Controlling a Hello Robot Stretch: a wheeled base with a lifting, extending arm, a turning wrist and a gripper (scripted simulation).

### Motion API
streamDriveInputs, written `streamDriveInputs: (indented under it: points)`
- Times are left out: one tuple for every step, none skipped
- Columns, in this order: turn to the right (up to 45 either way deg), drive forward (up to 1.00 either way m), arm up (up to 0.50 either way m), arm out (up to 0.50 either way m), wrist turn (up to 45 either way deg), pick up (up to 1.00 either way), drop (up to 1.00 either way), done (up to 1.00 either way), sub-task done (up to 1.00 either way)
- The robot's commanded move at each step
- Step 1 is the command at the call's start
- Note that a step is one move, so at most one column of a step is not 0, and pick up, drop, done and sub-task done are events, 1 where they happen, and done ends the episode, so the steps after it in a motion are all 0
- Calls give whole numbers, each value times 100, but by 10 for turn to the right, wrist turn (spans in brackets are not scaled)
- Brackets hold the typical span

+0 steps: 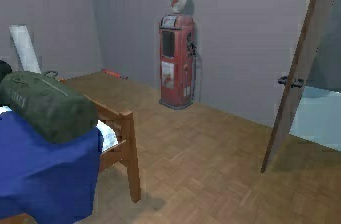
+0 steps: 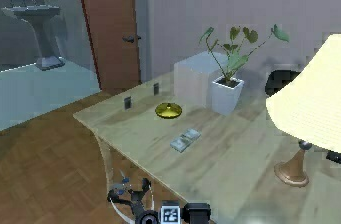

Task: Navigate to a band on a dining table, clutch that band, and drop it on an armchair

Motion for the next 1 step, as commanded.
streamDriveInputs:
  points:
    - [60,0,0,0,0,0,0,0,0]
